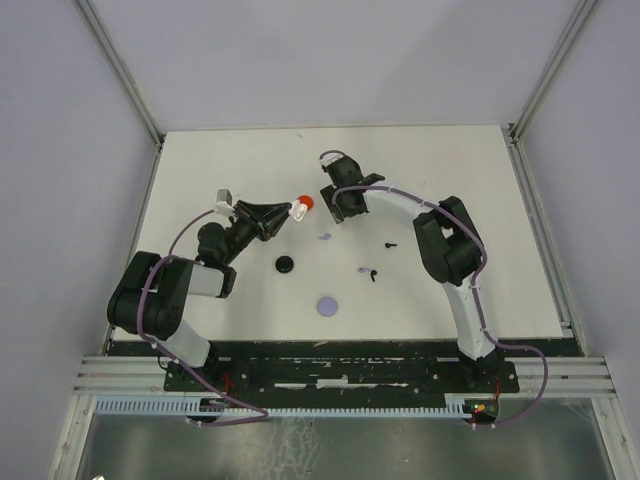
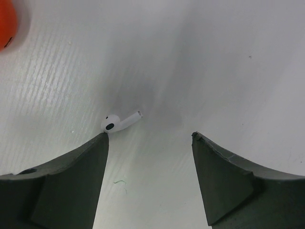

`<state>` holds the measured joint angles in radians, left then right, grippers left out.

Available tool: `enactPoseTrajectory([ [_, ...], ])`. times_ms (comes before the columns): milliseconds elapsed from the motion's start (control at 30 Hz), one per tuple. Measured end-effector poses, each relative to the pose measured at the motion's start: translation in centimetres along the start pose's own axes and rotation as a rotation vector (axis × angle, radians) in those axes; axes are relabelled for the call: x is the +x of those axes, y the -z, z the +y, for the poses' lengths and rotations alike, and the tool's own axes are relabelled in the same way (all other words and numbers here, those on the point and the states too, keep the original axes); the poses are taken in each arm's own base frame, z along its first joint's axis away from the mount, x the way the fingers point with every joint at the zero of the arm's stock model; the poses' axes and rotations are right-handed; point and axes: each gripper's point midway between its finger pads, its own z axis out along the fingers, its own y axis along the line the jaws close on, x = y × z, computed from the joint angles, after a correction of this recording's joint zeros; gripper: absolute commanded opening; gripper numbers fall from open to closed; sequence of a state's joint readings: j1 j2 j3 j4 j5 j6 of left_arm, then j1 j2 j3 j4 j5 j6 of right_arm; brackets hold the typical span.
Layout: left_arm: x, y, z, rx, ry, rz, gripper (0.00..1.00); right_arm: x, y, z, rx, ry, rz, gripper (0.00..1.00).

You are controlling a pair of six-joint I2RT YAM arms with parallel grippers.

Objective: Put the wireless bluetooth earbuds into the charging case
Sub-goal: Pick up the earbud from the center of the board.

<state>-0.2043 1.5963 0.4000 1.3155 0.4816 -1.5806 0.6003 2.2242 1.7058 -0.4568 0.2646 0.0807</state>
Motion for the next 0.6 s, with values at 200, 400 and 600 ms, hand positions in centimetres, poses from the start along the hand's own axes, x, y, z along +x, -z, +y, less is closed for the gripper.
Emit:
enactPoseTrajectory([
  [200, -0.1, 0.0, 0.0, 0.000, 0.000, -0.003, 0.03, -0.7, -0.7, -0.5, 0.010, -0.013, -0.010, 0.79],
  [400, -0.2, 0.1, 0.4, -0.011, 0.005, 0.002, 0.03, -1.9, -1.5, -1.1, 0.017, -0.028, -0.029, 0.79],
  [600, -0.3, 0.1, 0.8, -0.021, 0.009, 0.005, 0.03, -3.0, -2.5, -1.9, 0.028, -0.046, -0.045, 0.79],
])
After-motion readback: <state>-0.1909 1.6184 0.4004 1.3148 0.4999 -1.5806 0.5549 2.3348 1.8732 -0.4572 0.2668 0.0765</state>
